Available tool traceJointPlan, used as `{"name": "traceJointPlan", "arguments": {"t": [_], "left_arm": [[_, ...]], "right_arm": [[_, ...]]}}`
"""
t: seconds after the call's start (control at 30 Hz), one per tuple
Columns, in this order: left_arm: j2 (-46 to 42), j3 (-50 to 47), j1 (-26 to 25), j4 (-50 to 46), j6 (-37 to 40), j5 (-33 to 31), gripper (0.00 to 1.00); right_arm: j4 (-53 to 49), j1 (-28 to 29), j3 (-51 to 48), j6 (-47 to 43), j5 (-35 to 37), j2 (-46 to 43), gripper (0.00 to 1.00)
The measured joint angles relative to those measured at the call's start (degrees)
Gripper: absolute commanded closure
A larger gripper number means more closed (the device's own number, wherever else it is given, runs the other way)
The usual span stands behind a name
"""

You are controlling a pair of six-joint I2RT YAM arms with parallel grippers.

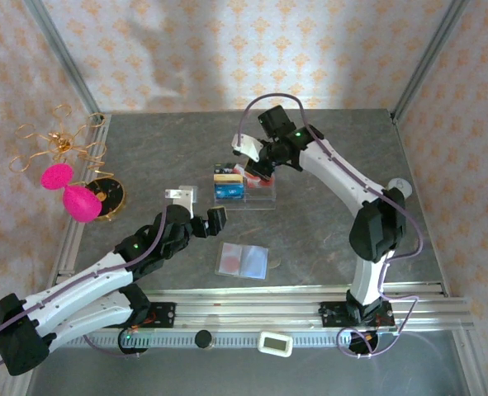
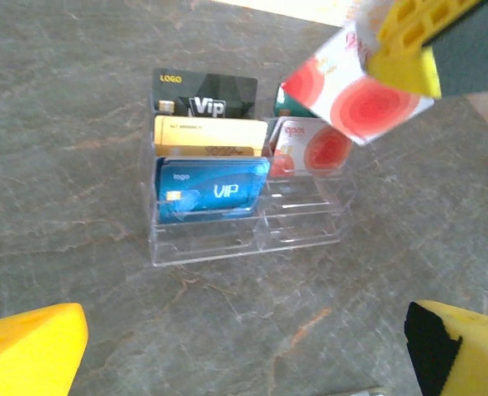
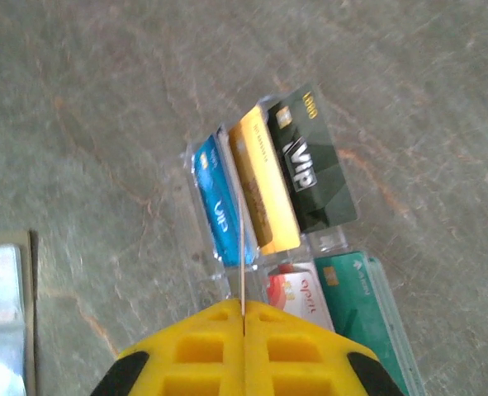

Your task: Take the credit cards out of the card holder

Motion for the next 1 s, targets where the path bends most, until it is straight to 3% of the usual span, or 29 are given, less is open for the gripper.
{"name": "traceJointPlan", "arguments": {"t": [0.4,1.0], "left_arm": [[3.0,0.0,0.9,1.7,3.9,-3.9,0.01],[8.2,1.7,1.5,2.2,4.3,-4.7,0.01]], "right_arm": [[-3.6,-1.9,0.8,-12.2,1.0,2.8,1.00],[-3.8,-4.5,1.6,-17.3,4.1,7.8,1.00]]}}
